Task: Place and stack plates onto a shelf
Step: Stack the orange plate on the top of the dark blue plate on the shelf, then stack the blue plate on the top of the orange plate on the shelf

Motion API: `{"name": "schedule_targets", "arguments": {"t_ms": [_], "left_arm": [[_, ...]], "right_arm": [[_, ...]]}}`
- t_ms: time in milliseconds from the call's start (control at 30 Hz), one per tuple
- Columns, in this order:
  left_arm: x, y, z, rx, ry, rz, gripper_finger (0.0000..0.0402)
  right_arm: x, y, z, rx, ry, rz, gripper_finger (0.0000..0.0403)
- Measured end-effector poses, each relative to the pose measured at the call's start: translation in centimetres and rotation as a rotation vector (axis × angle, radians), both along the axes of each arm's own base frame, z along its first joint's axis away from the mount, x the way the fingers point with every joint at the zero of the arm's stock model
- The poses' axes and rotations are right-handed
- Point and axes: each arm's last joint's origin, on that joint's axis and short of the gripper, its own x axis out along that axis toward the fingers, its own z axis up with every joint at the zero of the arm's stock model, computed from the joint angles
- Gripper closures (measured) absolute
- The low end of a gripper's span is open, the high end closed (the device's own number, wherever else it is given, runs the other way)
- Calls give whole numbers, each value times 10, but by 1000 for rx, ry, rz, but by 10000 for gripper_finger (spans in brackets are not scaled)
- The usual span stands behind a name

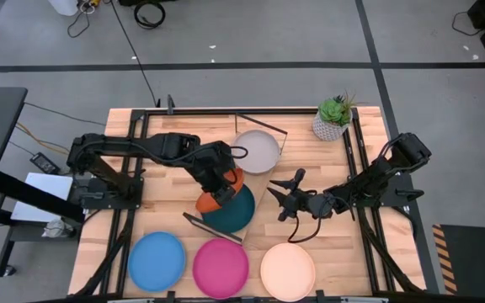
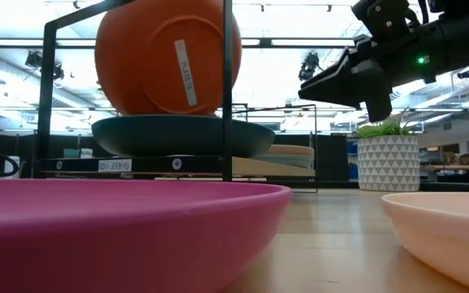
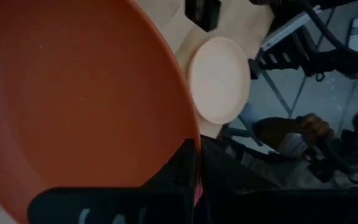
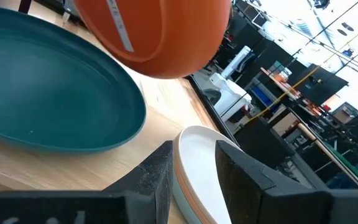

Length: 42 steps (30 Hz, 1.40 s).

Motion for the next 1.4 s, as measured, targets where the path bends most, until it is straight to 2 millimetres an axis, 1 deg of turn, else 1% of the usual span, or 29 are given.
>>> {"name": "schedule_targets", "arguments": {"t_ms": [133,267,367,467,600,733,967,1067,1233,1333,1400], "left_arm": [[8,0,-11,26,30,3,379],[24,1,-31,72,88,45,379],[36,0,-44,25,102,26,379],[43,-2,-52,-25,110,-9,379],[46,-10,-57,-24,110,-29,379],[47,-16,-58,-15,96,-56,379],[47,-27,-59,63,81,-92,374],[46,-29,-60,70,93,-97,356],[46,-28,-61,82,93,-96,300],[46,-25,-60,105,75,-133,271],[44,-23,-58,130,59,-171,260]], "right_arm": [[0,0,0,3,-1,-3,277],[-2,1,0,-21,3,-42,277],[-3,2,0,-27,1,-58,277],[-3,3,0,-28,2,-57,277],[-3,3,0,-28,2,-56,277],[-3,3,0,-28,4,-53,277],[-3,3,0,-21,0,-47,277],[-2,4,0,-16,1,-22,277],[-2,4,0,-5,-1,-3,277],[-2,4,0,9,-5,-2,277],[-2,4,0,19,-10,-3,277]]}}
